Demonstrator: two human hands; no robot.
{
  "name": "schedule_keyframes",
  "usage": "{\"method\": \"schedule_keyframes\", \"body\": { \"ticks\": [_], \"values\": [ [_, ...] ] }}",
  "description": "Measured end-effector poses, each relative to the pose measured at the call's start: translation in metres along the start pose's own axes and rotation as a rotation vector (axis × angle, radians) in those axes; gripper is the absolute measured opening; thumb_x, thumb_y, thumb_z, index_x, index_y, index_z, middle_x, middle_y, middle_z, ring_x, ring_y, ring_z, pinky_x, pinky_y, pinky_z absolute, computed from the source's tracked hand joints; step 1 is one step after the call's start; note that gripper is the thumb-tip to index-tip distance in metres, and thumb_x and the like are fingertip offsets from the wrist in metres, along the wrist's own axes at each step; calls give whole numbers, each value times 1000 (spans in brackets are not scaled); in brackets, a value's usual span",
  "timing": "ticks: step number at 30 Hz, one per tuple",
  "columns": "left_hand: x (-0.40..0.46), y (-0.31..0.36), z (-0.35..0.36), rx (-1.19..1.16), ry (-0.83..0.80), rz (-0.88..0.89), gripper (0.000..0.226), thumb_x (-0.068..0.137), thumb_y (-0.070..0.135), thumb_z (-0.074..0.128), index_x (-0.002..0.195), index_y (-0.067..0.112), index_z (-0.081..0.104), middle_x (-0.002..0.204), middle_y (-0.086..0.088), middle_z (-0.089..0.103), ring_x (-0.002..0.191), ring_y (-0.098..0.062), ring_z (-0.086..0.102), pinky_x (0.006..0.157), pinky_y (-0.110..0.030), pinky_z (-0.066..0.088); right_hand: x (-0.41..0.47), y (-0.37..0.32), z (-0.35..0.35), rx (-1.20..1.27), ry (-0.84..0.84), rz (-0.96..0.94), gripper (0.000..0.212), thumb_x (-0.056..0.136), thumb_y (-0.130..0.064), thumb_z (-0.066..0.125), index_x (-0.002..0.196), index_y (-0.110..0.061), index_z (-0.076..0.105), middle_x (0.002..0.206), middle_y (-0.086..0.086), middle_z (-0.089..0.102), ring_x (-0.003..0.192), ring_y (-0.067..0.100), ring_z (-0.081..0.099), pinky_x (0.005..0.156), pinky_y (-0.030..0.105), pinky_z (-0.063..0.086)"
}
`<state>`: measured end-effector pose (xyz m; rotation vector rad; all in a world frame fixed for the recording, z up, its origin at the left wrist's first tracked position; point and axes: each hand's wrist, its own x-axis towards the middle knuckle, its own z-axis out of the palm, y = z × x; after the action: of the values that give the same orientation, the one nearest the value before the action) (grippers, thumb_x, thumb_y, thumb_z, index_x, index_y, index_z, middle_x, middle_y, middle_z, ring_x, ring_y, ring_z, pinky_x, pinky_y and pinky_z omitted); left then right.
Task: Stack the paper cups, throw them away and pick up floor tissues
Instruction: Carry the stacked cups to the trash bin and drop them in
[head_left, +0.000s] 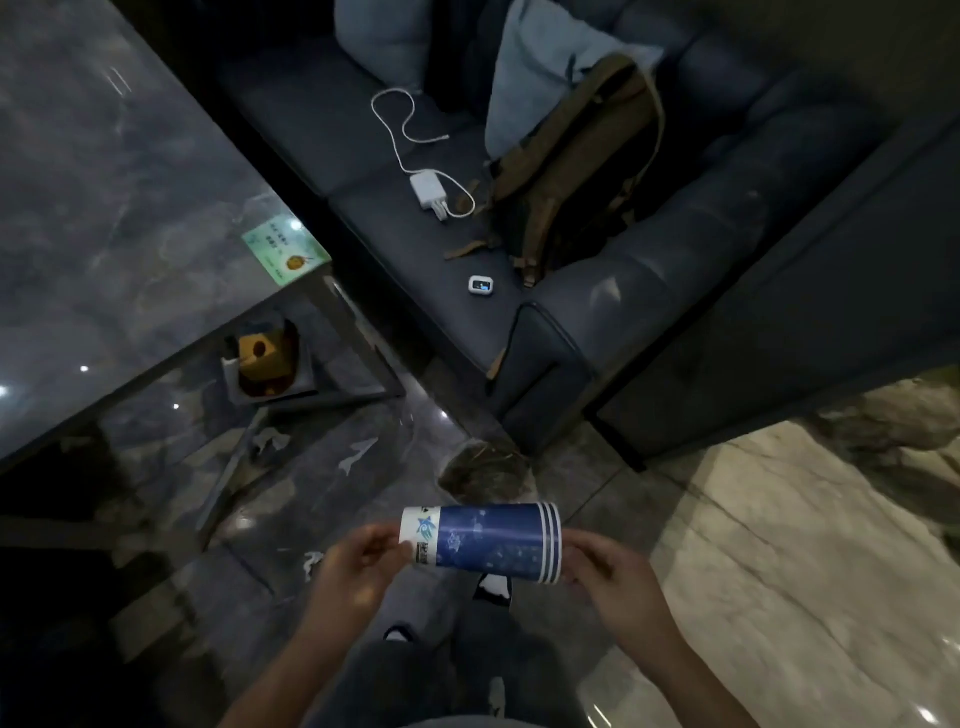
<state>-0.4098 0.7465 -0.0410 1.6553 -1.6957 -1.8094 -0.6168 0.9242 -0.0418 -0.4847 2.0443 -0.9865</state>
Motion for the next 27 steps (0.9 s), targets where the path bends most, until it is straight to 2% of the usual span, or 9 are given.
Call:
{"method": "schedule_keyframes", "body": {
  "ticks": [4, 7, 10, 13, 17, 19, 21, 23, 27],
  "values": [
    [14, 3, 12, 50, -17, -52, 27, 85, -3, 68, 94, 23, 72, 79, 3, 77, 79, -16, 68, 72, -26, 52, 13, 1, -9, -6, -19, 31, 33, 89, -12, 60, 84, -44, 68, 86, -11, 75, 76, 3, 69, 78, 34, 59],
    [26, 0, 17, 73, -48, -72, 26, 86, 0, 68, 105, 17, 72, 96, -3, 76, 90, -21, 70, 77, -27, 52, 23, 7, -9, -3, -28, 96, 28, 90, -12, 58, 88, -37, 69, 86, -7, 74, 74, 5, 69, 78, 35, 59],
    [38, 1, 19, 129, -73, -62, 27, 88, 6, 67, 114, 12, 70, 103, -5, 75, 89, -12, 72, 73, -18, 56, 34, 13, -6, 12, -11, 124, 24, 89, -10, 58, 90, -29, 72, 83, -3, 74, 72, 11, 70, 76, 38, 60],
    [55, -1, 20, 117, -92, -102, 27, 88, 5, 66, 115, 8, 69, 103, -9, 75, 90, -14, 72, 84, -29, 57, 46, 19, 0, 30, -8, 169, 24, 89, -9, 58, 87, -28, 72, 82, -2, 74, 73, 11, 71, 75, 34, 60],
    [83, -3, 20, 148, -157, -144, 22, 91, 3, 62, 111, 4, 69, 93, -13, 73, 71, 1, 68, 71, -16, 54, 70, 27, 18, 23, -6, 223, 26, 88, -4, 56, 84, -25, 71, 76, -3, 72, 65, 3, 68, 66, 22, 55],
    [101, -4, 21, 162, -200, -186, 20, 93, 7, 60, 107, 16, 69, 83, -4, 73, 76, -4, 70, 78, -28, 56, 85, 35, 29, 13, 4, 254, 27, 88, -4, 56, 82, -26, 69, 72, -4, 70, 60, -1, 65, 61, 15, 52],
    [125, -11, 22, 191, -224, -236, 21, 94, 11, 59, 108, 24, 68, 84, 2, 72, 86, -14, 68, 81, -35, 56, 103, 50, 42, -5, 2, 288, 24, 88, -6, 56, 82, -26, 69, 73, 0, 71, 63, 4, 67, 65, 26, 56],
    [150, -23, 26, 141, -229, -282, 19, 93, 6, 58, 107, 14, 67, 87, 1, 67, 81, -11, 63, 69, -22, 51, 123, 66, 56, -12, 1, 334, 25, 88, -7, 57, 78, -27, 69, 77, 6, 73, 71, 19, 70, 73, 42, 60],
    [207, -56, 36, 126, -210, -349, 13, 92, 3, 60, 98, 14, 66, 99, -12, 66, 80, -12, 61, 55, -15, 52, 166, 99, 80, -18, -4, 398, 25, 87, -7, 54, 83, -26, 70, 81, 4, 75, 74, 20, 71, 75, 42, 60]
  ]
}}
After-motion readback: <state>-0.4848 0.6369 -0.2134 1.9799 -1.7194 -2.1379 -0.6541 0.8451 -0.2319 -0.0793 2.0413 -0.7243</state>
